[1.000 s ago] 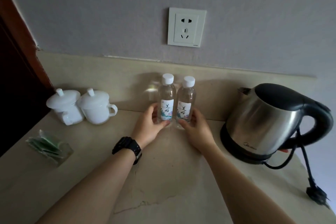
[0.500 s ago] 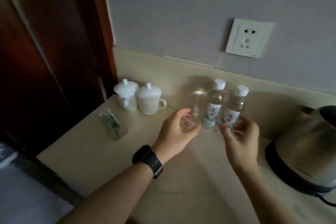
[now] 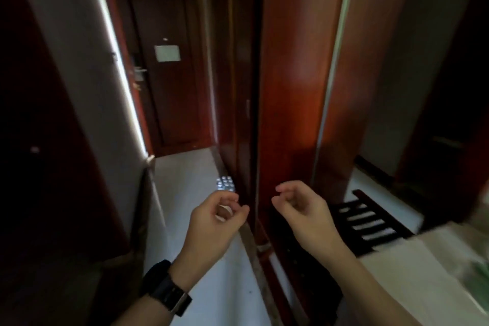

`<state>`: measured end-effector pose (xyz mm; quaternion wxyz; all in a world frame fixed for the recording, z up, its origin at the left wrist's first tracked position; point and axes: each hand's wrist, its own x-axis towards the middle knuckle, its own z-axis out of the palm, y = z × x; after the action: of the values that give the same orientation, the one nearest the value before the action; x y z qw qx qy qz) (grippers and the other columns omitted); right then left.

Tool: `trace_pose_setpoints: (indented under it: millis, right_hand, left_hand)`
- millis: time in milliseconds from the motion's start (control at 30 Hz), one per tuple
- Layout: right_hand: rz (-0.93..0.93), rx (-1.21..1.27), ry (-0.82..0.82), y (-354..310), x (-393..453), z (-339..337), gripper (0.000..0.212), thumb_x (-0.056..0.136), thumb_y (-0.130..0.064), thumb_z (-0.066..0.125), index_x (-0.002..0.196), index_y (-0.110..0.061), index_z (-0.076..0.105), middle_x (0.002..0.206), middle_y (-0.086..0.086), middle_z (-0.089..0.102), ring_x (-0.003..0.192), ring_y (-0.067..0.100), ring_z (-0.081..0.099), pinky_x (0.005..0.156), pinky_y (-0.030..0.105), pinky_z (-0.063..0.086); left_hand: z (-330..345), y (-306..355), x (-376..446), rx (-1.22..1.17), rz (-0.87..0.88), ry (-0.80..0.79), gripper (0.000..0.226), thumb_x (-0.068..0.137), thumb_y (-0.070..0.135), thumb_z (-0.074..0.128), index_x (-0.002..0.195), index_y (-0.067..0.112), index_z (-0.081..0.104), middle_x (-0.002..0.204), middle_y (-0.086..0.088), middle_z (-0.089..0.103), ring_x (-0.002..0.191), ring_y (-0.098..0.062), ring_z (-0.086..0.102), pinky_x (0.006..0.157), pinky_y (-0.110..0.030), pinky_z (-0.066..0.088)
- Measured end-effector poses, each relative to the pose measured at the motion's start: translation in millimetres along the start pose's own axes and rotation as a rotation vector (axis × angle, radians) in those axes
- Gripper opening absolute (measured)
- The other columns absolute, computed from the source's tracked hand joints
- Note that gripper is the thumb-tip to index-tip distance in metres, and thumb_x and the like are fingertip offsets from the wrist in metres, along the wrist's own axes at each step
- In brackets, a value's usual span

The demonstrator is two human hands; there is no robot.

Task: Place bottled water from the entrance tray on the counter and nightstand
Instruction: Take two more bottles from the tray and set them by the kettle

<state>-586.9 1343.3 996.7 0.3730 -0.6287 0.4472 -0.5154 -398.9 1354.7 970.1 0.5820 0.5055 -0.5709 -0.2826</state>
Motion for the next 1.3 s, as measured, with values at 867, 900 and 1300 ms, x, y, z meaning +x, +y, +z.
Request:
trace_pose_setpoints:
  millis: [867,900,1300]
  right_hand:
    - [-0.025,0.114,-0.198,134.6,492.2,304.2,0.020,0.085,-0.017,0.075,0.096,-0.029,0.064,0.091,0.001,0.070,0.076,0.007,0.062,0.071,0.024,0.054]
    - [-0.027,0.122,-0.204,136.0,518.6,313.5,0.020,0.085,-0.016,0.075,0.096,-0.029,0.064,0.091,0.000,0.070,0.076,0.007,0.062,0.071,0.022,0.053]
    - [-0.044,0.035,-0.213,183.3,766.8,440.6,0.018,0.084,-0.010,0.074,0.099,-0.018,0.068,0.089,0.001,0.071,0.073,0.005,0.062,0.067,0.019,0.051]
  left_hand:
    - [-164.9,-227.8,460.1,0.120,-0.049,0.274,0.016,0.080,0.008,0.078,0.087,0.020,0.070,0.090,0.001,0.071,0.069,-0.004,0.062,0.066,-0.014,0.049]
    - [-168.2,-233.4,484.8,0.124,-0.044,0.279,0.016,0.080,0.008,0.078,0.087,0.020,0.070,0.090,0.000,0.070,0.071,-0.006,0.063,0.066,-0.015,0.049]
    - [-240.1,-335.8,734.4,0.158,-0.088,0.315,0.014,0.080,0.005,0.077,0.091,0.012,0.071,0.090,-0.002,0.069,0.066,0.005,0.061,0.059,-0.008,0.046]
